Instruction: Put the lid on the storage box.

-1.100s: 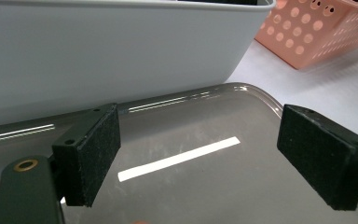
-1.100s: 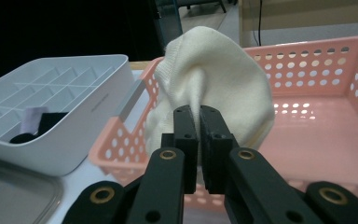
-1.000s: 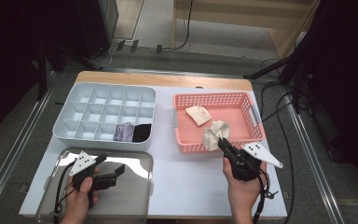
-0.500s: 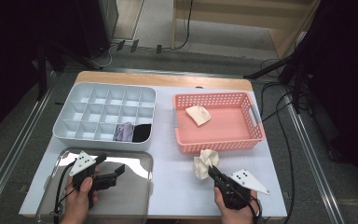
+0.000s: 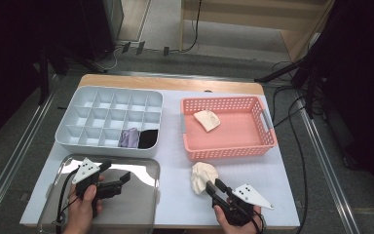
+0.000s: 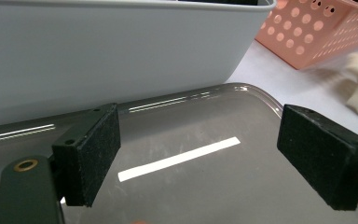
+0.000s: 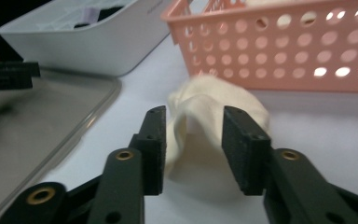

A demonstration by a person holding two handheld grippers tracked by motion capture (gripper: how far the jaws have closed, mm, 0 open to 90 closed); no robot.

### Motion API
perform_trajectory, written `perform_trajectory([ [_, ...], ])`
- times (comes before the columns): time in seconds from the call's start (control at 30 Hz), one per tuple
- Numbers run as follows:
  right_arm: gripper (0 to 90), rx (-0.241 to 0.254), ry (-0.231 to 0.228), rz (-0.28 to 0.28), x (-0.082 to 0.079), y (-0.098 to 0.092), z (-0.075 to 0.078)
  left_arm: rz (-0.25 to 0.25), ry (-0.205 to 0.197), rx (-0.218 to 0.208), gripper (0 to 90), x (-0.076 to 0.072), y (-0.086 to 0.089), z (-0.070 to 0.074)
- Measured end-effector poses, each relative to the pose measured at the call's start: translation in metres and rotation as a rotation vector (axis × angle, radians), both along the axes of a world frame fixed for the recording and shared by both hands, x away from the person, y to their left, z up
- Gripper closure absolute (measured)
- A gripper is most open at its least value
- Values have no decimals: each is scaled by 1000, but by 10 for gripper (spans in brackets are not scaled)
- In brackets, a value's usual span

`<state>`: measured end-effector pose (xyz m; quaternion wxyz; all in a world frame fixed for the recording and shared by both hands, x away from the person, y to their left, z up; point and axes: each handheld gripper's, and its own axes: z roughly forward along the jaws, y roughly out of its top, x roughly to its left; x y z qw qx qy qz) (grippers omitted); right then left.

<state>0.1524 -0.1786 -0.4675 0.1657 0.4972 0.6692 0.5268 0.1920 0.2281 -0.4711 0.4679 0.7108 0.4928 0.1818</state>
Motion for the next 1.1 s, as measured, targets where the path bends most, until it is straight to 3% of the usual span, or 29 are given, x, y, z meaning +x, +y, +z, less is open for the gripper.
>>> perform_trajectory([
  [0.3,434,-53,-14,-51,16,-3,7,0,2,2,139,0,0,0],
  [0.63,505,-84,-23,-79,35,1,21,-2,1,2,139,0,0,0],
  [1.1,508,-135,-36,-113,75,12,36,-4,-1,1,139,0,0,0],
])
